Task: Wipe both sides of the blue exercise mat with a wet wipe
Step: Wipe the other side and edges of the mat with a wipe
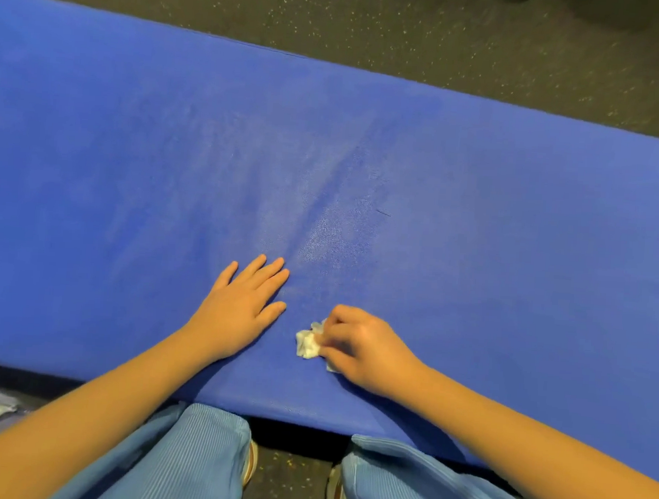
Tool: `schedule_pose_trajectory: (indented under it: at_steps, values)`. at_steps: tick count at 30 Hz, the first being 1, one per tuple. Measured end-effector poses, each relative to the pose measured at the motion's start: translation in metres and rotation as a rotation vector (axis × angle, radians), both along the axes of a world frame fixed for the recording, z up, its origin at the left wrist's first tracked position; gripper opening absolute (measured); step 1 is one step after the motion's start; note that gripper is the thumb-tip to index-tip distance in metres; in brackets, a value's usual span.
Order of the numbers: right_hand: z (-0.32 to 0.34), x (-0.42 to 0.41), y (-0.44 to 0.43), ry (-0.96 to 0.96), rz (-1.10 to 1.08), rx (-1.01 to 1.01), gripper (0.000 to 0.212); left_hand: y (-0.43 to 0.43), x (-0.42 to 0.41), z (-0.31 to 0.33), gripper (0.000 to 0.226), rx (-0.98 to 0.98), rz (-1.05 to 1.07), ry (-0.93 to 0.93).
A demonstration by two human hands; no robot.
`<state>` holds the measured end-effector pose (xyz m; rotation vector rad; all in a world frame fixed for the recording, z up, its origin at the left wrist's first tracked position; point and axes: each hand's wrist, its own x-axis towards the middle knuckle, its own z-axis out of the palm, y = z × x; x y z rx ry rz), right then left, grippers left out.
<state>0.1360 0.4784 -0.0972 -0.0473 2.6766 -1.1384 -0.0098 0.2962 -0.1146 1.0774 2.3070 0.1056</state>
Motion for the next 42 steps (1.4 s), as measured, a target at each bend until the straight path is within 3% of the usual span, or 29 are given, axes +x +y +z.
schedule_pose_trajectory:
  at_steps: [6, 11, 17, 22, 26, 28, 32, 35, 38, 42]
  values:
    - [-0.007, -0.008, 0.006, 0.027, -0.289, 0.133, 0.012, -0.007, 0.013, 0.001, 0.095, -0.015, 0.015, 0.043]
    - [0.014, 0.019, -0.013, -0.040, 0.047, -0.091, 0.015, -0.010, 0.015, 0.001, 0.095, -0.018, 0.018, 0.058]
    - [0.007, 0.009, 0.005, 0.007, -0.174, 0.098, 0.014, -0.009, 0.017, 0.003, 0.096, -0.002, 0.037, 0.060]
    - [0.026, 0.031, 0.001, -0.148, 0.115, -0.147, 0.008, -0.009, 0.019, 0.005, 0.096, 0.004, 0.046, 0.062]
    - [0.014, 0.024, 0.025, -0.070, -0.097, 0.096, 0.017, -0.009, 0.019, 0.004, 0.096, 0.007, 0.055, 0.062]
    - [0.014, 0.029, 0.023, -0.052, -0.119, 0.027, 0.017, -0.010, 0.019, 0.004, 0.096, 0.014, 0.058, 0.065]
    - [0.029, 0.054, 0.023, -0.207, 0.088, -0.156, 0.011, -0.010, 0.020, 0.003, 0.092, 0.030, 0.054, 0.061]
    - [0.018, 0.047, 0.046, -0.121, -0.073, 0.008, 0.027, -0.010, 0.019, 0.003, 0.091, 0.030, 0.050, 0.060]
    - [0.005, 0.040, 0.054, -0.023, -0.322, 0.135, 0.021, -0.010, 0.019, 0.002, 0.091, 0.027, 0.054, 0.057]
    - [0.026, 0.065, 0.036, -0.128, -0.015, -0.063, 0.019, -0.012, 0.020, 0.003, 0.090, 0.040, 0.065, 0.041]
